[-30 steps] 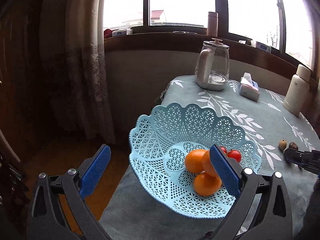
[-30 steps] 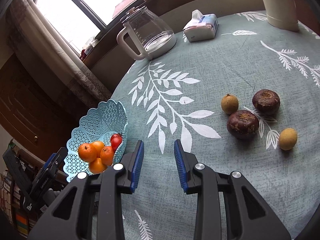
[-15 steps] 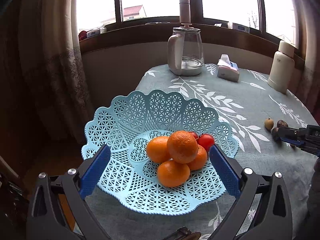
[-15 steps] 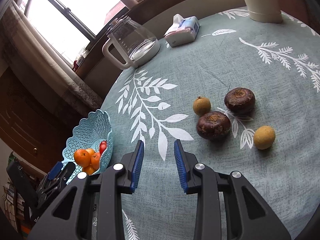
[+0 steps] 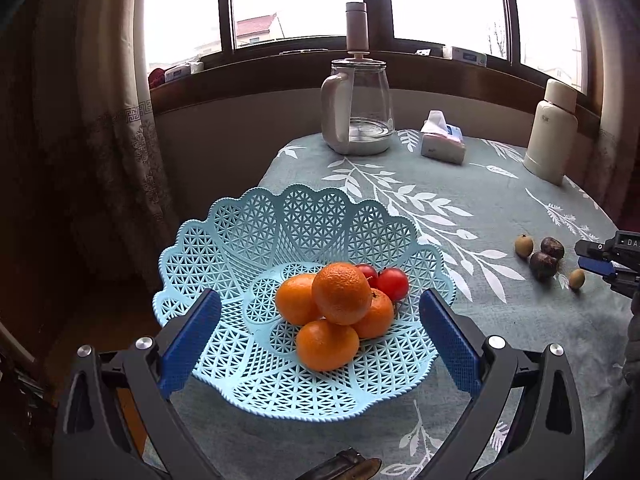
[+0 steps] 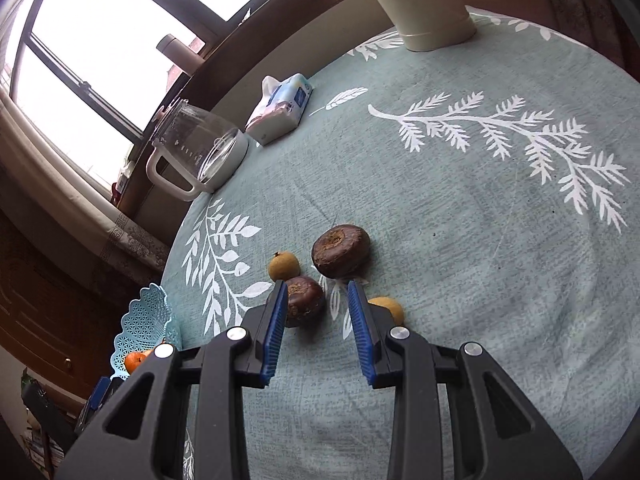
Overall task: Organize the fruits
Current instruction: 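Move both tools back toward the remaining yellow and brown fruits, then close right tool on a small yellow fruit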
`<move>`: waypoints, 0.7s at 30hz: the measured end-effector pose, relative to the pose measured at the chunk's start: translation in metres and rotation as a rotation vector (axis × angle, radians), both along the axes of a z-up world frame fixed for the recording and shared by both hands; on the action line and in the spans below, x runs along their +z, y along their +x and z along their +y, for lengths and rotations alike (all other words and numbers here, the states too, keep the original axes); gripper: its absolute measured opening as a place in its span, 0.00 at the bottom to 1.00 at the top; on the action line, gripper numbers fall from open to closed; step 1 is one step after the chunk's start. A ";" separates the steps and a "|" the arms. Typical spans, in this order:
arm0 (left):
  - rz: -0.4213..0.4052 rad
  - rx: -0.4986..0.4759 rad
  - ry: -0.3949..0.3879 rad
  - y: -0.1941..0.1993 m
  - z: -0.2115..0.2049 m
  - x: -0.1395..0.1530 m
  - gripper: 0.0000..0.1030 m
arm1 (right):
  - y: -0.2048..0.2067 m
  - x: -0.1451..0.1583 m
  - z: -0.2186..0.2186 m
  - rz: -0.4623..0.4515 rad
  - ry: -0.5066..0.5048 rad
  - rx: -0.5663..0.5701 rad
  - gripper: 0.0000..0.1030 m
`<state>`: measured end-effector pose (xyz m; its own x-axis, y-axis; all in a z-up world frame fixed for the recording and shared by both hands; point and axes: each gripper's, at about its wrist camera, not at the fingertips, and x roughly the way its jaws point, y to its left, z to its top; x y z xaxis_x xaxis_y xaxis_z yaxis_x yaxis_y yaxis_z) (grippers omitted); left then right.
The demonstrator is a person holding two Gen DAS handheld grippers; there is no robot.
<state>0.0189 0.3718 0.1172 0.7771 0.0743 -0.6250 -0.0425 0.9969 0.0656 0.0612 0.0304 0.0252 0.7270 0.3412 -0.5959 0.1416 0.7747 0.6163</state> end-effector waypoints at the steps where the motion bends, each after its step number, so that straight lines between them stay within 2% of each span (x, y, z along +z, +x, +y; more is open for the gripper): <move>1: -0.001 -0.003 0.000 0.000 -0.001 0.000 0.98 | 0.000 0.000 -0.003 0.000 0.000 -0.006 0.31; 7: -0.007 -0.018 -0.002 -0.003 -0.006 0.003 0.98 | 0.002 -0.007 -0.012 0.034 -0.029 -0.031 0.31; 21: -0.011 -0.034 -0.004 -0.006 -0.011 0.005 0.98 | 0.007 -0.011 0.020 0.066 -0.347 0.021 0.31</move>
<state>0.0132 0.3607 0.1226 0.7862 0.0456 -0.6163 -0.0098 0.9981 0.0614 0.0685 0.0507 0.0142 0.6784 0.1247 -0.7241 0.1540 0.9395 0.3061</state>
